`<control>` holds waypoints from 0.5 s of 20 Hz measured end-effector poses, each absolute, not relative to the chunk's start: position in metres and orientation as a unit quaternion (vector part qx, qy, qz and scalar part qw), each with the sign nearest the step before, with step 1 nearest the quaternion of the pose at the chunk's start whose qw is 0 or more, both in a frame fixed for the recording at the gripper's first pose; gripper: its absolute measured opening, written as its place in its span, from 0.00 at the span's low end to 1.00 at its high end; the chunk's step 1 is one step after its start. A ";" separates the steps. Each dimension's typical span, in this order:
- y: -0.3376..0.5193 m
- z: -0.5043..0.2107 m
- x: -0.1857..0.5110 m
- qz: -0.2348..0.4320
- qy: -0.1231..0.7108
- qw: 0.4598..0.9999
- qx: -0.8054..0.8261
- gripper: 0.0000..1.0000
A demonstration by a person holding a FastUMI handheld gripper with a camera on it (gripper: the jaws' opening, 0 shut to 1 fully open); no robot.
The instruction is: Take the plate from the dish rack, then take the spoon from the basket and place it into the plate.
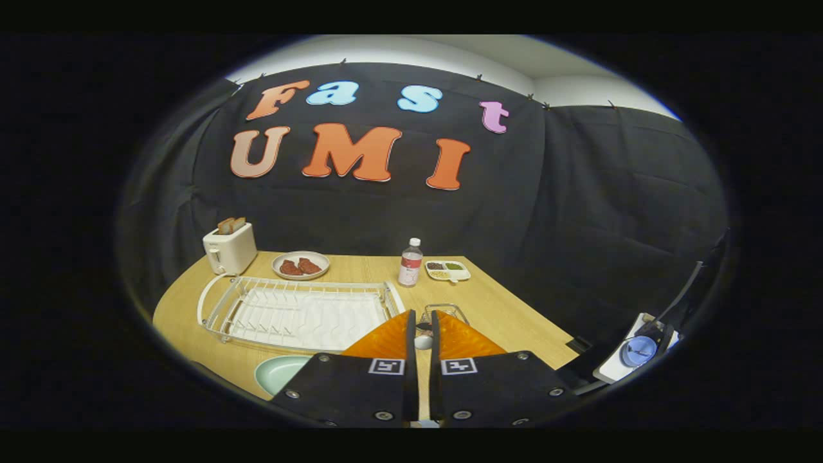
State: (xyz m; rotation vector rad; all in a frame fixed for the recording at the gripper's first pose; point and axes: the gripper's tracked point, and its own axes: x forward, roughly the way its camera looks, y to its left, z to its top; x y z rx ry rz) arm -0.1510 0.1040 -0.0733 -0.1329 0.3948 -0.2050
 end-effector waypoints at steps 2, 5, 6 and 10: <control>0.116 -0.077 -0.162 -0.099 0.200 0.972 -0.067 0.07; 0.131 -0.089 -0.173 -0.093 0.211 0.971 -0.071 0.06; 0.136 -0.093 -0.177 -0.089 0.216 0.970 -0.069 0.07; 0.154 -0.106 -0.189 -0.078 0.231 0.968 -0.065 0.07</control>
